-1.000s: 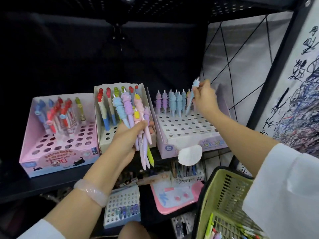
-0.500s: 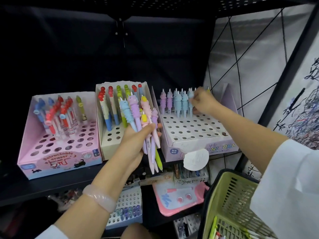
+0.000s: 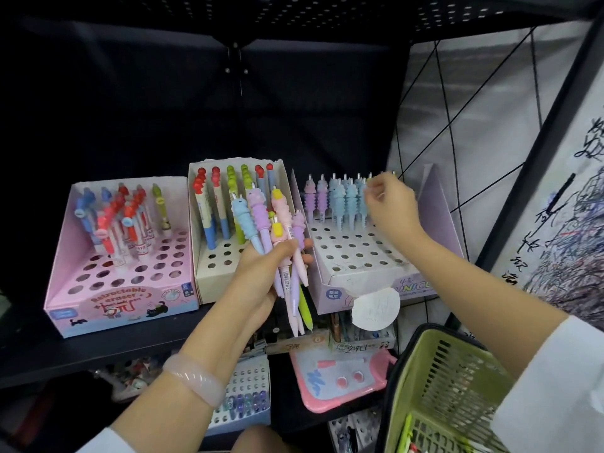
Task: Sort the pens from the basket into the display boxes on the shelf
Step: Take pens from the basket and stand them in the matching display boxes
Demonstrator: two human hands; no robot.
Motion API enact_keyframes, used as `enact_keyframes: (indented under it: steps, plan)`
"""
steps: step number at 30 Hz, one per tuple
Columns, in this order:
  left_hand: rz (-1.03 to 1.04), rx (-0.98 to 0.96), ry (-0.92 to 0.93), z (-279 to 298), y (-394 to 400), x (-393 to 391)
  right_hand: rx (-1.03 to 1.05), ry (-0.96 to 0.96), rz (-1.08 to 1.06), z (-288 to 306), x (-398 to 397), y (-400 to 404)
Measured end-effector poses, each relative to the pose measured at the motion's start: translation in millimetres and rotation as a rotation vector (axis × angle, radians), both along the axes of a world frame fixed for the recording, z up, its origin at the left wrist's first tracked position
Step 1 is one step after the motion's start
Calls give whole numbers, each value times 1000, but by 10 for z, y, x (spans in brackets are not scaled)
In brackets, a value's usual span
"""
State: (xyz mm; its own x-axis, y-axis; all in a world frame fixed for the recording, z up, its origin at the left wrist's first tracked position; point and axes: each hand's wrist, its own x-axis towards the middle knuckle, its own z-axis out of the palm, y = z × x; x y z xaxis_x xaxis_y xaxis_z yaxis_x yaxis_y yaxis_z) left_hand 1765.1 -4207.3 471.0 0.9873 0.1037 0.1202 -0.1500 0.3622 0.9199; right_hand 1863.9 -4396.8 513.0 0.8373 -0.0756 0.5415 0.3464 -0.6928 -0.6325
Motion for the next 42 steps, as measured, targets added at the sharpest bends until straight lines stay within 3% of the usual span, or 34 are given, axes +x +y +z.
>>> enact_keyframes:
  steps: [1, 5, 12, 20, 27, 32, 37, 42]
  plan:
    - [-2, -5, 0, 14, -8, 2, 34, 40, 113, 27, -91, 101]
    - [31, -33, 26, 72, -44, 10, 141, 520, 590, 24, -391, 460]
    - [47, -123, 119, 150, -92, 52, 171, 552, 607, 77, -429, 513]
    - [81, -101, 148, 110, -20, 118, 398, 427, 489, 201, -344, 590]
    - [98, -158, 145, 116, 19, 106, 434, 358, 469, 235, -251, 570]
    - [76, -196, 198, 125, 58, 72, 682, 221, 282, 295, -88, 397]
    - [32, -208, 228, 145, 87, 44, 520, 10, 191, 270, 65, 381]
    - [22, -159, 228, 137, 121, 34, 220, -3, 248, 55, 112, 539]
